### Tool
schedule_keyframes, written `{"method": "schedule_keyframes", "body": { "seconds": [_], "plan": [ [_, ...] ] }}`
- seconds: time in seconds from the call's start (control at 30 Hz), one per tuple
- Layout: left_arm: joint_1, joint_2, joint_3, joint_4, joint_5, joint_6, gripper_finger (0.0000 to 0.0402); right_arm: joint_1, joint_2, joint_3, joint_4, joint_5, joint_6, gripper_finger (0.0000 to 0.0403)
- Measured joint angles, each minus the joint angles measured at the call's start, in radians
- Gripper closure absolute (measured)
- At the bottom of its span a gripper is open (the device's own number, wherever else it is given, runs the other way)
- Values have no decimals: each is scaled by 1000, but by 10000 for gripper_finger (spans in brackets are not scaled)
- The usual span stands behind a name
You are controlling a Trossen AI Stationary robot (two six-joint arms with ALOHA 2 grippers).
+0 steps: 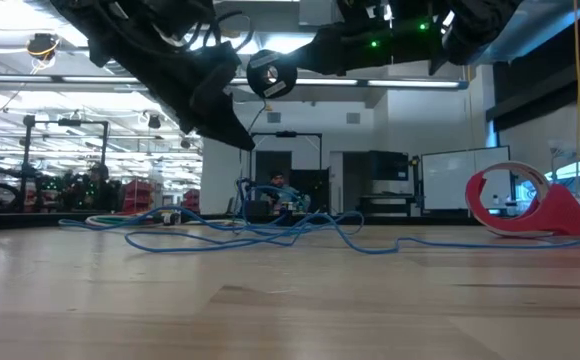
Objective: Coil cords
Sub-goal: Coil the blue wire onto the spool
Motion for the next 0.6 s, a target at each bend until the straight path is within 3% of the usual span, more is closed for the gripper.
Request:
{"method": "schedule_keyframes", "body": {
  "seconds": [0.23, 0.6],
  "plan": [
    [-43, 0, 0, 94, 0, -28, 400, 0, 0, 0, 13, 0, 31, 398],
    [-29, 0, 9, 223, 0, -45, 401, 1, 0, 0, 96, -49, 236, 398]
  ]
}}
